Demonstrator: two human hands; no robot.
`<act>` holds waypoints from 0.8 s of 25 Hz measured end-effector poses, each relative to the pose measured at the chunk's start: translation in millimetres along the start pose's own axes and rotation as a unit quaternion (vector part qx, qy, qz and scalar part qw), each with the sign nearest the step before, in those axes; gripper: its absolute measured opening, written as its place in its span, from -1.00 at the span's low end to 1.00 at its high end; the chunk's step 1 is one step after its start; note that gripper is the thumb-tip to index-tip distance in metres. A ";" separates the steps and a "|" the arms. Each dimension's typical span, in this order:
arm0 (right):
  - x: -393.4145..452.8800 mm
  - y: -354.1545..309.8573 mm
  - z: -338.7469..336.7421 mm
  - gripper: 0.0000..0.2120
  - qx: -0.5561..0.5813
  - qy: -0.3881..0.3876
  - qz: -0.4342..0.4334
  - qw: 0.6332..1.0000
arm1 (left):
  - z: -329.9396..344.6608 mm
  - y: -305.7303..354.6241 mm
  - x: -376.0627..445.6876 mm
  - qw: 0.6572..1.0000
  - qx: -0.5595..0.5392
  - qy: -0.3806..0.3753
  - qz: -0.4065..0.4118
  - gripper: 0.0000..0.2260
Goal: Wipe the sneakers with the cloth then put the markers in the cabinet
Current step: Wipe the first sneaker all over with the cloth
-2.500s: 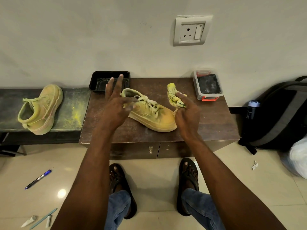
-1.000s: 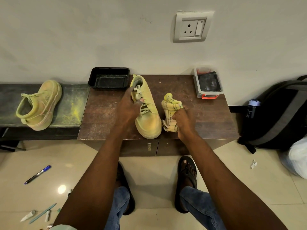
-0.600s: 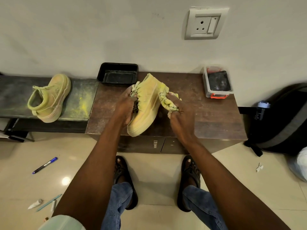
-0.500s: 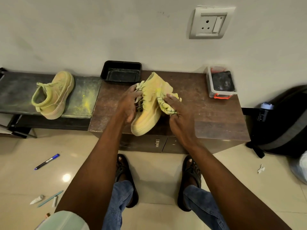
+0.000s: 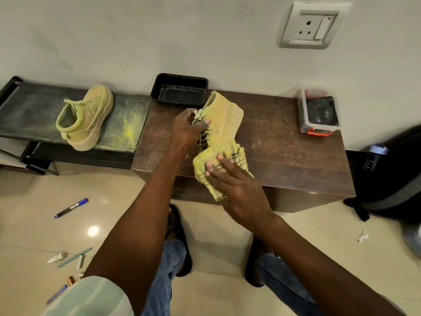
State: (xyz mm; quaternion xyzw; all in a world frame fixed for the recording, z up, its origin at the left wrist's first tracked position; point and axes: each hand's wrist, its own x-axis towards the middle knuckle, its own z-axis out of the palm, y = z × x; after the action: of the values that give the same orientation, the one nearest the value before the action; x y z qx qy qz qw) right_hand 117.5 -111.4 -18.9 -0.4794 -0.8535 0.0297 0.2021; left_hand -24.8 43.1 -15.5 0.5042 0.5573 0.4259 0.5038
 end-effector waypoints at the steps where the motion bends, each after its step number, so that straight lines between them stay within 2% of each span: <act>1: -4.2 -2.4 0.3 -0.48 -0.020 -0.010 -0.034 0.999 | -1.0 -1.5 1.0 1.000 0.003 0.001 0.003 -0.87; 2: -4.0 1.2 -2.3 -0.51 -0.027 -0.008 -0.037 0.999 | -1.2 -1.3 1.5 1.000 0.011 0.002 0.006 -0.88; 3: -1.1 9.0 -5.0 -0.52 -0.023 0.007 -0.002 1.000 | -0.8 -1.1 2.2 1.000 0.018 0.003 0.009 -0.88; 6: 10.5 42.0 -11.3 -0.40 0.079 0.048 0.212 0.973 | 5.4 3.2 0.1 0.998 0.050 0.003 0.026 -0.85; 8: 10.8 52.4 -8.0 -0.33 0.148 0.045 0.251 0.956 | 10.5 6.1 -2.0 0.993 0.109 0.000 0.037 -0.85; 13: 5.4 53.2 1.1 -0.32 0.186 0.047 0.233 0.953 | 14.5 9.9 -0.3 0.984 0.177 -0.008 0.028 -0.66; 15: 7.8 47.0 -3.4 -0.33 0.158 0.048 0.231 0.959 | 17.5 11.0 -1.0 0.984 0.179 0.002 0.023 -0.65; 16: 7.3 36.1 -5.4 -0.35 0.116 0.041 0.203 0.971 | 19.6 12.5 -2.1 0.985 0.171 0.012 0.022 -0.66; 18: 2.3 7.5 -3.8 -0.42 0.024 0.010 0.092 0.995 | 22.4 15.0 -3.3 0.985 0.169 0.026 0.023 -0.69; 20: -5.0 -7.0 -1.4 -0.48 -0.033 -0.025 -0.008 0.999 | 25.1 15.7 -5.0 0.984 0.174 0.024 0.021 -0.72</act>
State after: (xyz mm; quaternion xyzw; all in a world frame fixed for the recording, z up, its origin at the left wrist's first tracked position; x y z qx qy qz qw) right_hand 114.7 -119.5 -17.5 -0.4782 -0.8625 0.0120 0.1651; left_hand 2.1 39.3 -2.7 0.5856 0.6238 0.3450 0.3858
